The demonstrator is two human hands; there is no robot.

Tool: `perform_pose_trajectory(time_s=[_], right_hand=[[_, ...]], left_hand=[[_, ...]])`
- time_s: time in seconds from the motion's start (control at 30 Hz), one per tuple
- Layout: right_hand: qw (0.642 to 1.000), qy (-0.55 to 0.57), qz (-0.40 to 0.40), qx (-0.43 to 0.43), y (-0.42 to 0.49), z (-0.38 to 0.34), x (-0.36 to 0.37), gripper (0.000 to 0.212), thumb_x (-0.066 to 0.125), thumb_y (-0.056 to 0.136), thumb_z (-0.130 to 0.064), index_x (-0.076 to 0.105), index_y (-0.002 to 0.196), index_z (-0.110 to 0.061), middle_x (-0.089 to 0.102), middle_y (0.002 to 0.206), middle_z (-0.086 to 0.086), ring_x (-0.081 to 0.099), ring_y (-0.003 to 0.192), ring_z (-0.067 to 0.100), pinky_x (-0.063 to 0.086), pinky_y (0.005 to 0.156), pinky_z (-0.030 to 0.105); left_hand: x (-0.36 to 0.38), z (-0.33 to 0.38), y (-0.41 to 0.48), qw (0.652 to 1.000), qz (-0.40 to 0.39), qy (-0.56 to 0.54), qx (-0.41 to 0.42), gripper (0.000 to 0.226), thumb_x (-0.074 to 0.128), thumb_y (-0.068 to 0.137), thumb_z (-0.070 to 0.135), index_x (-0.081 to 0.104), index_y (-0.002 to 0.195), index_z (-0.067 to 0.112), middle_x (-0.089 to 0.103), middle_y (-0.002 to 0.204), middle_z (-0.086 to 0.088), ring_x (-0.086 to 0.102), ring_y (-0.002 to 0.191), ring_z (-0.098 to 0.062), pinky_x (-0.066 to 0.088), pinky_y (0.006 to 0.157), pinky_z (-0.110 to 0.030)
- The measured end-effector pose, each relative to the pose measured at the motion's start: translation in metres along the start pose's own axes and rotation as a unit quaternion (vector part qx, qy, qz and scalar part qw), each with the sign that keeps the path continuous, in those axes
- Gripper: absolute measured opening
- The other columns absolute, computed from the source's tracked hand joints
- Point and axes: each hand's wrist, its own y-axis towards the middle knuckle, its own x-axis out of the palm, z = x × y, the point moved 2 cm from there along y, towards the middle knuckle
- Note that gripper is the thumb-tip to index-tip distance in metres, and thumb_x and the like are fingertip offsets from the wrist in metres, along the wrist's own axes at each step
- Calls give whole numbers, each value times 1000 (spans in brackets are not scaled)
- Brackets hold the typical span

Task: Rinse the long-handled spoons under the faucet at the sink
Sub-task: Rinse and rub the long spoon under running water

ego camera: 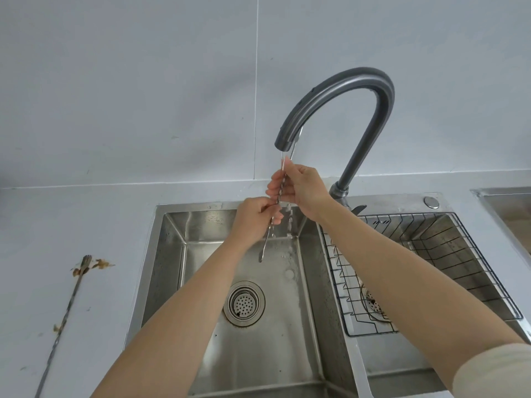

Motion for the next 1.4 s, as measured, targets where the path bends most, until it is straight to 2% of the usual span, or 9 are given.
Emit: perform_pose_trajectory(time_s=[0.1, 0.2, 0.27, 0.47, 0.63, 0.8, 1.1, 1.27, 1.4], right_hand=[[1000, -23, -19, -11, 1, 2, -1, 20, 47, 95, -14, 59, 80, -10, 64, 69, 5, 67, 53, 5, 55, 55, 16], [999, -19, -40, -19, 2, 2, -5, 17, 49, 89, 7, 58, 97, -5, 64, 79, 6, 68, 58, 2, 56, 60, 14], [999, -17, -39, -24, 2, -1, -6, 19, 51, 86, 12, 59, 94, -4, 64, 80, 6, 69, 59, 2, 56, 60, 14], [999, 2, 1, -35, 6, -13, -3, 16, 60, 84, 4, 58, 74, -9, 67, 53, -3, 66, 50, 5, 53, 50, 16], [998, 11, 45, -41, 9, -22, 3, 26, 55, 90, -7, 46, 67, -13, 65, 49, -1, 62, 43, 10, 52, 45, 20], [997, 3, 65, -49, 7, -24, 4, 26, 42, 95, -8, 52, 71, -8, 63, 62, 7, 63, 43, 8, 53, 49, 22], [1000, 17, 5, 0, -4, -2, 11, 20, 39, 98, -9, 56, 90, -4, 62, 72, 8, 64, 50, 7, 56, 55, 18], [1000, 6, -4, 22, -9, 13, 14, 22, 41, 97, -11, 56, 81, -11, 63, 69, 7, 62, 44, 7, 52, 56, 25], [999, 20, 19, 31, -8, 14, 13, 24, 40, 97, -9, 56, 79, -9, 60, 69, 9, 61, 41, 7, 56, 50, 20]], left_hand=[[2, 3, 2, 1000, -1, -6, 2, 18, 49, 91, 8, 64, 82, 5, 63, 66, 0, 63, 61, -13, 52, 73, -32], [4, 5, 4, 998, -10, -62, -18, 17, 46, 93, 6, 63, 91, 1, 62, 68, -2, 63, 50, 0, 54, 59, -18], [4, 9, 4, 995, -13, -95, -23, 17, 45, 93, 6, 62, 93, 2, 62, 69, -4, 63, 48, 2, 53, 54, -13], [1, 19, 8, 988, -29, -148, -28, 23, 46, 94, 10, 60, 77, 14, 64, 69, -4, 65, 50, 0, 53, 54, -15], [-3, 26, 15, 986, -33, -162, -33, 28, 45, 95, 17, 61, 72, 11, 67, 52, 4, 66, 50, -7, 53, 55, -18], [-3, 31, 14, 990, -33, -134, -28, 30, 40, 96, 13, 59, 73, 12, 65, 67, -4, 64, 48, -4, 52, 52, -15], [-9, 12, -3, 989, -25, -139, -52, 15, 60, 84, 2, 61, 72, 10, 64, 65, -6, 64, 44, -4, 51, 46, -13], [-5, -11, -22, 984, -48, -145, -88, 15, 61, 82, -3, 58, 70, 7, 63, 56, -3, 62, 41, -5, 53, 45, -15], [0, -29, -36, 984, -67, -137, -95, 17, 62, 81, -3, 59, 67, 7, 64, 53, 0, 62, 42, -6, 52, 44, -16]])
